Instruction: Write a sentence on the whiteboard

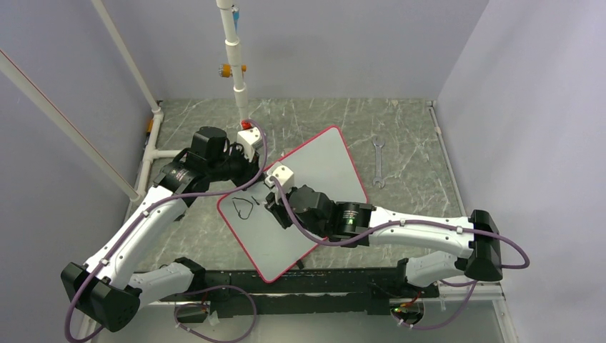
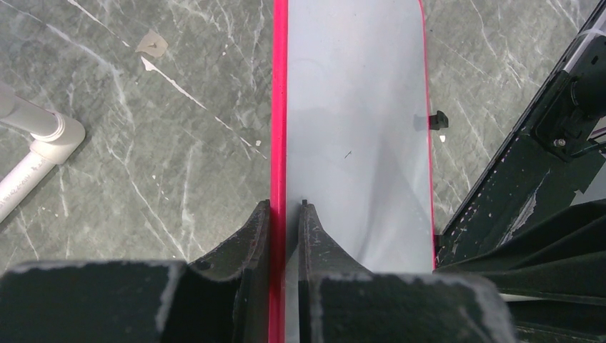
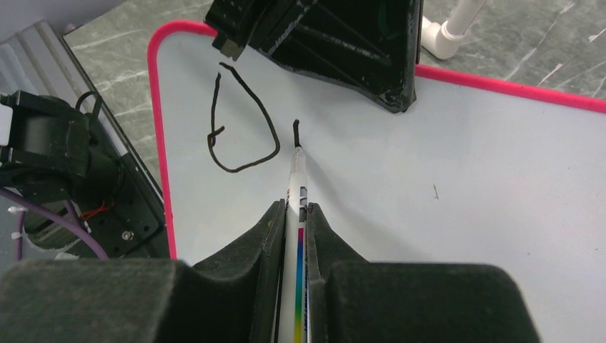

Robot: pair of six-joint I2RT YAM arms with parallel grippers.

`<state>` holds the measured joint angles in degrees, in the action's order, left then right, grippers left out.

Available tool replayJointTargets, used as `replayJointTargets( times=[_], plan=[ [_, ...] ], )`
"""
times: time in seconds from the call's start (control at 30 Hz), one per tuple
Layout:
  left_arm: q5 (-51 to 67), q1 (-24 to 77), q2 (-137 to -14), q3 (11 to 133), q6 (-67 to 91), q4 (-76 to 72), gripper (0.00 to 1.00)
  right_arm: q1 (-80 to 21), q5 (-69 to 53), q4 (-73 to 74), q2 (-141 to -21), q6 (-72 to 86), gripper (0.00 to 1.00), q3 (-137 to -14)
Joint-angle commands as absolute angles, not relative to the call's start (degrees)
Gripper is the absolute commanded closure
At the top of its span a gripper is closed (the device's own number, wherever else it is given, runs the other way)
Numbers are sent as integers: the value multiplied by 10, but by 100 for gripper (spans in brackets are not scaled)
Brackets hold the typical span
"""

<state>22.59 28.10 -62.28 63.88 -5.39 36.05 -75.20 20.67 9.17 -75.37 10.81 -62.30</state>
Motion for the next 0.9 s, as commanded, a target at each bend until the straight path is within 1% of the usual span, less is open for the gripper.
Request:
replayJointTargets(
  times=[0.0,0.5,0.7,0.87],
  plan=[
    [201,284,-613,637,-84,359,100,-746,239,80,-767,98,100,-656],
    [198,283,-609,636,-84,357,100,-739,246,94,-759,97,100,-673],
    [197,283,-609,636,-85,357,100,-738,234,94,-712,100,100,-672],
    [189,284,-609,637,-88,360,100,-738,240,82,-660,117,100,-631]
  ],
)
